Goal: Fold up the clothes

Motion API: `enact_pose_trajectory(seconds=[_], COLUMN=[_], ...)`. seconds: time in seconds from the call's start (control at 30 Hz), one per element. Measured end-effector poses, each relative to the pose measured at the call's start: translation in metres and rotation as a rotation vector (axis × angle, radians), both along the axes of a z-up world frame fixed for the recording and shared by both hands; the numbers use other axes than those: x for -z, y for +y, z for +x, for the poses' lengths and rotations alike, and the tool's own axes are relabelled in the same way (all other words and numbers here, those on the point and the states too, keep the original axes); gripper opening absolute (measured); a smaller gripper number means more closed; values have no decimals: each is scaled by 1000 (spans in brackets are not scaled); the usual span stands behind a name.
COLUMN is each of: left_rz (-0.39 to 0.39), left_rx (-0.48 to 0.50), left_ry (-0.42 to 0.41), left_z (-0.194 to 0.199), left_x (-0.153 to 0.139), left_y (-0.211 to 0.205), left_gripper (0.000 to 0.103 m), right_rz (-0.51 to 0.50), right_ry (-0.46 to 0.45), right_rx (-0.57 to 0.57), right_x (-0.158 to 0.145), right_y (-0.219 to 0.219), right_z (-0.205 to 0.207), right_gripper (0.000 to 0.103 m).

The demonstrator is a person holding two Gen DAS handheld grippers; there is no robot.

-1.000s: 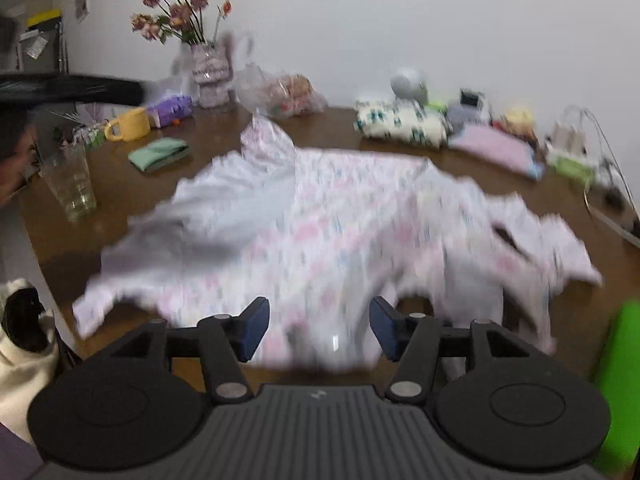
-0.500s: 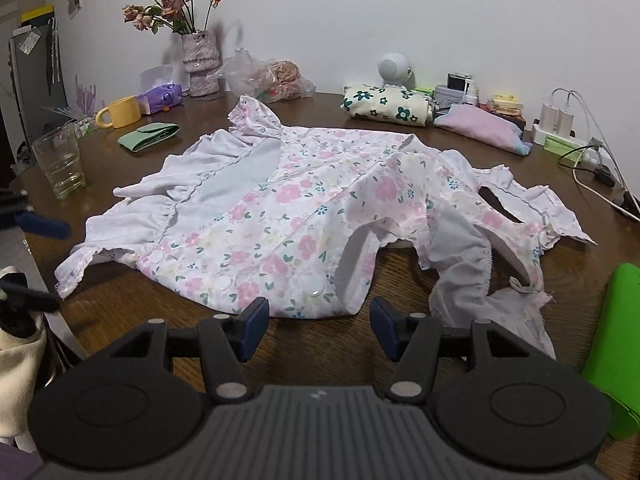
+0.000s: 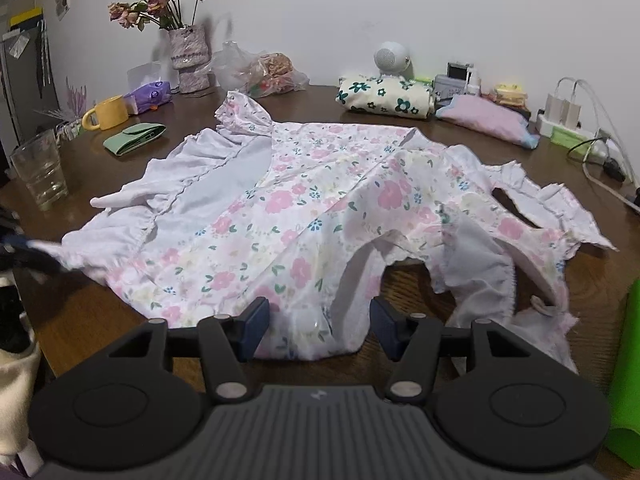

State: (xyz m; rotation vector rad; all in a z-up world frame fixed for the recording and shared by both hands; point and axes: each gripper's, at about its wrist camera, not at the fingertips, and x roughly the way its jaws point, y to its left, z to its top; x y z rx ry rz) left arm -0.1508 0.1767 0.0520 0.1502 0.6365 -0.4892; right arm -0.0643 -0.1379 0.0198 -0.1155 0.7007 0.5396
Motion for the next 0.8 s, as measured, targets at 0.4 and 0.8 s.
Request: enact_pose_trajectory(seconds=[0.4,0.8], left_rz=[72,14], left_rx=[-323,7], left_ry=[-18,-36], left_z=[30,-10], left_x=[-5,25], left_y=[45,-25], left_gripper=[28,64], right_rz=[-31,-65], right_ry=[-29,-107], right_rx=[22,-179], right_x=[3,-8], right_y=[2,-3], right_z=[0,-32], right_gripper=[49,51])
